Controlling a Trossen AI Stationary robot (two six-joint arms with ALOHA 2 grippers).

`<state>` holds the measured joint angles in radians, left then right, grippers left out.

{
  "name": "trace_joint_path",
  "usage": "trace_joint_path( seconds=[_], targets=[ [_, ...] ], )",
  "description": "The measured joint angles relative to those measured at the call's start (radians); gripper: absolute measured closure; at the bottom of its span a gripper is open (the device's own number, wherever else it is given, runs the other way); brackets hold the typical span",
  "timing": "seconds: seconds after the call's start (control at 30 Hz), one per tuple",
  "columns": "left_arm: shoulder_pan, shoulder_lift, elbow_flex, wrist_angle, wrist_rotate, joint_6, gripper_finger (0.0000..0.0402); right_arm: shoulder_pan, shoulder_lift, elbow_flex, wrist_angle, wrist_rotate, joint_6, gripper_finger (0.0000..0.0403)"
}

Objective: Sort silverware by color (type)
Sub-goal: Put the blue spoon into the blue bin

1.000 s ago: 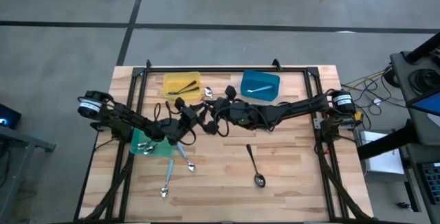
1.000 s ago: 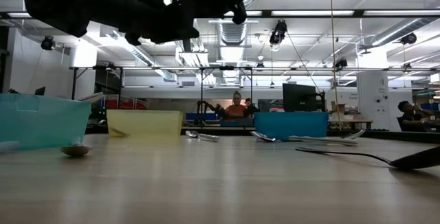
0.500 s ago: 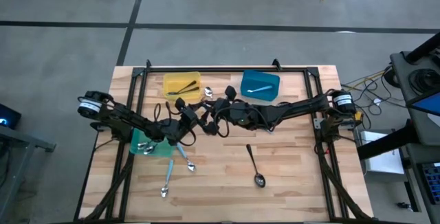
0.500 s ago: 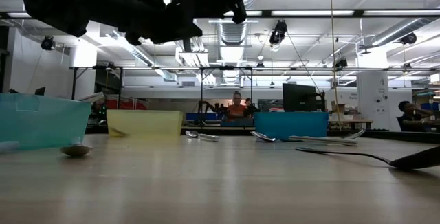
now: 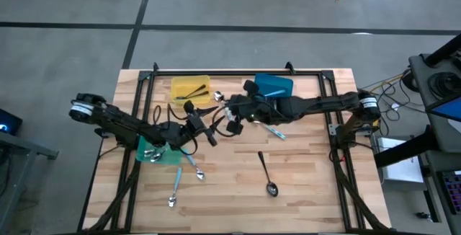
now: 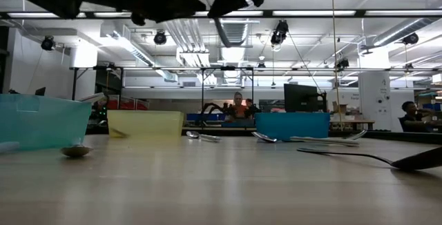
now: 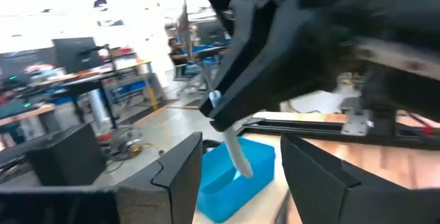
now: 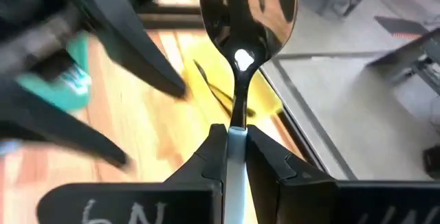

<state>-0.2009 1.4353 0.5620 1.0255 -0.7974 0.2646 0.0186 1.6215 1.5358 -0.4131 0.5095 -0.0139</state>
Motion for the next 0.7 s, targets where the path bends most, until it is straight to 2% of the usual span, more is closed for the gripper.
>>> trace_joint_path(
  seconds=[0.2, 0.53, 0.7],
  targets=[
    [0.001, -0.174, -0.001, -0.24, 0.028, 0.004, 0.0236, -0.06, 0.0, 0.09, -0.228, -0.11, -0.005, 0.038],
    [0.01, -0.448, -0.002, -0.481, 0.145, 0.083, 0.0238, -0.229, 0.0, 0.174, -0.49, -0.444, -0.057, 0.038],
    [0.034, -0.534, -0.002, -0.522, 0.133, 0.153, 0.0238, -0.319, 0.011, 0.223, -0.635, -0.474, -0.089, 0.038]
  ],
)
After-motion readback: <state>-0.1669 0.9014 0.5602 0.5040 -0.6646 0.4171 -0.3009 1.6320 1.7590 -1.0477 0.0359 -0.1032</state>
